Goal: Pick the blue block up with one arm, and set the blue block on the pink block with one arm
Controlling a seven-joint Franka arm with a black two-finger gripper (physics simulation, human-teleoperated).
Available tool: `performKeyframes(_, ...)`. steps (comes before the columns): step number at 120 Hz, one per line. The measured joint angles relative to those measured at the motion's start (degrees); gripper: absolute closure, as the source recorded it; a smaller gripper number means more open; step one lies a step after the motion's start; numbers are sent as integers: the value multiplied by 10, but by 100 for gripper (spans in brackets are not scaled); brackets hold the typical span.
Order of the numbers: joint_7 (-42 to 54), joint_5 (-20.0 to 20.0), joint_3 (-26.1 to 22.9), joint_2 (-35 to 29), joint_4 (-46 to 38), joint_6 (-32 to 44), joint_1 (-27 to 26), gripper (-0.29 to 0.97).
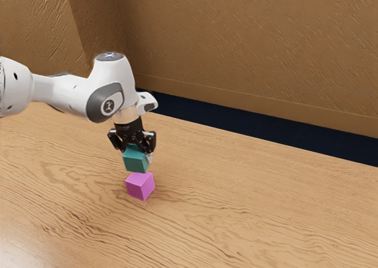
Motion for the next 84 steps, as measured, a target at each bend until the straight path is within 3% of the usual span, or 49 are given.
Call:
performKeyframes(24,6,-4,0,24,-2,3,-3,35)
performKeyframes(84,61,-1,5,9,-25,7,2,35)
